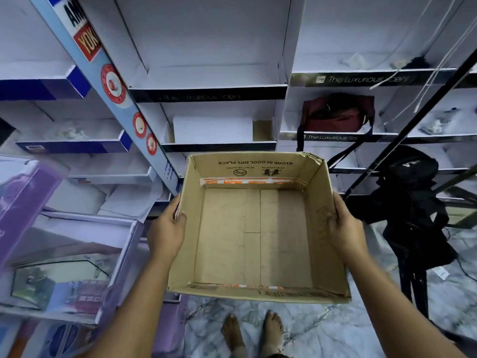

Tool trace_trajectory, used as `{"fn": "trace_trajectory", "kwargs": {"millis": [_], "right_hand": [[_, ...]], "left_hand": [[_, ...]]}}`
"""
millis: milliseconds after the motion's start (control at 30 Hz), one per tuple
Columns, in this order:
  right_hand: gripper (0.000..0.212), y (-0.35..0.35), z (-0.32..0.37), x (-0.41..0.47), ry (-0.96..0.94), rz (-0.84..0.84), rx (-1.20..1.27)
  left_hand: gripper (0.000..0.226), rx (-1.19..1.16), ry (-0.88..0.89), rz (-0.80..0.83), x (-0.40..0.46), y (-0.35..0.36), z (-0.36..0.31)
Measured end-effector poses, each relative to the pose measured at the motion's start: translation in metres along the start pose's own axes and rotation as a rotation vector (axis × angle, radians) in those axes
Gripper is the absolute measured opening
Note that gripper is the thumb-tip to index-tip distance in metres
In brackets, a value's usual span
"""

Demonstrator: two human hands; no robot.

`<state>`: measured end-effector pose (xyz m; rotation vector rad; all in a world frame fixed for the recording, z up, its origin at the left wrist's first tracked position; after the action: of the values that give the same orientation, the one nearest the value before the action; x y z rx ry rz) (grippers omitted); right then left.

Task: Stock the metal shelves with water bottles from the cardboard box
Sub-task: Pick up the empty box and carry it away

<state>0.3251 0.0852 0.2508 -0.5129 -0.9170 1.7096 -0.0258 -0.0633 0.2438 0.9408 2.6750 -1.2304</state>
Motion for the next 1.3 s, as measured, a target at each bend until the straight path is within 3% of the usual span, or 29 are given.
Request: {"fn": "trace_trajectory", "kwargs": {"millis": [500,767,1033,1300], "right_hand": [[0.054,0.162,-0.115,0.043,0.086,0.069,-0.009],[0.057,0.272,-0.194,0.058,0.11,0.112,0.013],[0.054,0.382,-0.269,0.066,-0.001,0.067,-0.018],[0.053,0.464,-0.326,0.054,0.056,0.062,-0.015]], "left_hand": [[0.05,0.134,-0.093,0.071,0.098,0.13,0.096],[0.047,0.053,-0.063,0.089,0.162,0.224,0.17],[0.048,0.091,-0.039,0.08,0.22,0.314,0.258],[0.046,0.057,-0.025,0.052,0.247,0.387,0.321]]}}
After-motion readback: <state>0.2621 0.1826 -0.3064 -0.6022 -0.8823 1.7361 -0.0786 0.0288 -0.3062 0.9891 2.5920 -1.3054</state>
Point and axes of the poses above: each hand's wrist, its own x-axis towards the middle knuckle, its own y-axis out of the palm, z = x × y, the point moved 2 cm from there along x, towards the middle knuckle, and after that the axes turned 15 degrees about -y, right-handed, at the moved point
